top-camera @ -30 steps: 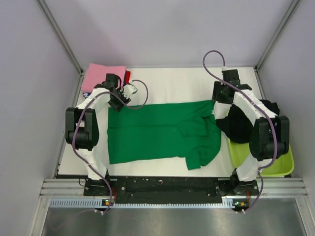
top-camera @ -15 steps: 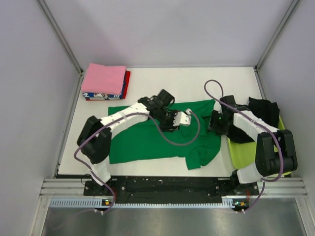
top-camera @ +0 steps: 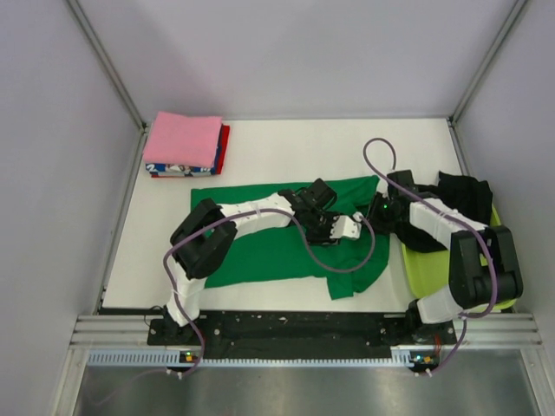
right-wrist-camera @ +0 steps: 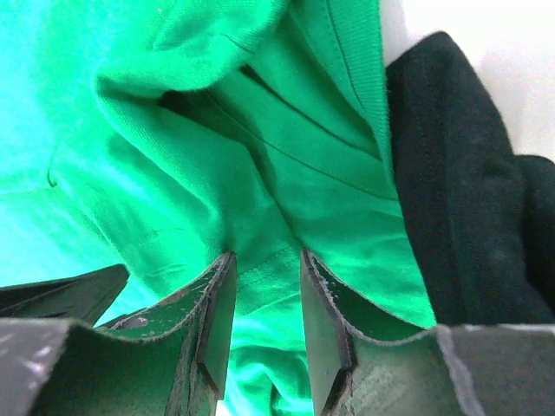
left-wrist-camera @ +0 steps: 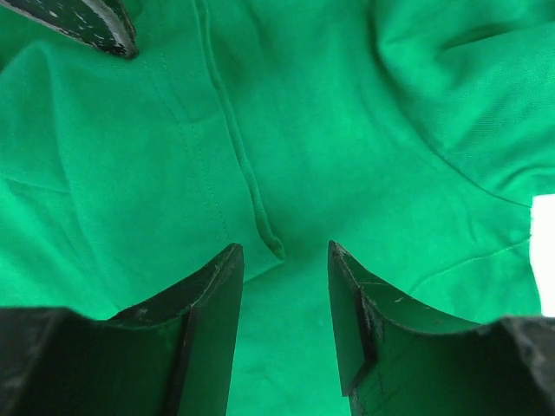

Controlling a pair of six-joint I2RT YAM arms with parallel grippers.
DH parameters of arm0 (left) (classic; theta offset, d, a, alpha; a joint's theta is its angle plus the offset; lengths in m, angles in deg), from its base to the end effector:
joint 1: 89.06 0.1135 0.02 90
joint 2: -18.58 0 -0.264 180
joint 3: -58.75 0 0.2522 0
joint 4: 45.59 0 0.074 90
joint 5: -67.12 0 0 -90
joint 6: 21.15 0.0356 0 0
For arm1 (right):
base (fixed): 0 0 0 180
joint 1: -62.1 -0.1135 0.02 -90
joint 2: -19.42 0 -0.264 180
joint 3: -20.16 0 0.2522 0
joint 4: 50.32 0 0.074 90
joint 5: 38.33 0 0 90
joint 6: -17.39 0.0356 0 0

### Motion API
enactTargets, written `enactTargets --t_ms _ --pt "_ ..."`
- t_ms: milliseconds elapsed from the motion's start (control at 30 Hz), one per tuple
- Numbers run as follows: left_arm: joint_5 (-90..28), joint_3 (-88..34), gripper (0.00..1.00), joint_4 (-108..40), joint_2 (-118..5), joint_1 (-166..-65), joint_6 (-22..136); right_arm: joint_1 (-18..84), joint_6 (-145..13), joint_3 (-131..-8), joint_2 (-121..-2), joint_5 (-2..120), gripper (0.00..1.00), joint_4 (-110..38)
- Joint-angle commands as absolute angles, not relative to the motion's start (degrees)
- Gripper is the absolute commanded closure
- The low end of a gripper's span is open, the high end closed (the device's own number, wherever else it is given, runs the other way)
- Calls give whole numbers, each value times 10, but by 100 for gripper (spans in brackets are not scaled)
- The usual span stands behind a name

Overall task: Fold and stack the t-shirts
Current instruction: Fold the flattened tshirt in 1/3 of the way

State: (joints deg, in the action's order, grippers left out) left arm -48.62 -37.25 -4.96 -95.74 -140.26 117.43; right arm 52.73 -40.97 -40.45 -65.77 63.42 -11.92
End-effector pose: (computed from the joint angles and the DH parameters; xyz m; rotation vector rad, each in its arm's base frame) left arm 0.2529 -0.3392 0.1839 2.0542 1.5188 -0.5986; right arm 0.2718 0.0522 0.1747 0.4608 2.6906 0.4927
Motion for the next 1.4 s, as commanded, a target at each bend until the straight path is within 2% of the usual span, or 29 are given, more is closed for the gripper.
enactTargets --t_ms 0,133,267,333,467,567,600,733,1033,1233,1300,1367 --pt "-468 -389 52 -84 -978 -1407 1160 523 -389 -394 -666 667 65 -163" --pt "-442 -383 52 -101 -985 -1414 1160 524 -396 -384 -679 632 57 -162" --pt "-433 -388 55 -101 -986 -1416 1153 524 -406 -383 -702 626 58 -165" --pt "-433 -389 60 -100 -987 -1417 1152 523 -407 -382 -711 648 64 -172" --pt "-409 -382 74 -112 -990 -1417 1153 524 -401 -379 -706 650 82 -178" --pt "-389 -379 95 -116 -989 -1417 1157 524 -400 -380 -696 643 95 -178" --pt "-381 -380 100 -116 -988 -1417 1156 524 -400 -382 -692 641 97 -171" --pt "-363 -393 100 -101 -981 -1417 1147 524 -418 -397 -672 605 98 -132" --pt "-368 -433 100 -50 -974 -1417 1142 523 -433 -407 -655 624 82 -99" --pt "-371 -425 100 -55 -976 -1417 1143 517 -427 -404 -658 653 79 -106" --pt "-369 -425 100 -56 -976 -1417 1142 516 -424 -400 -670 669 79 -117" --pt "-369 -425 100 -56 -975 -1417 1141 517 -423 -399 -676 671 86 -122"
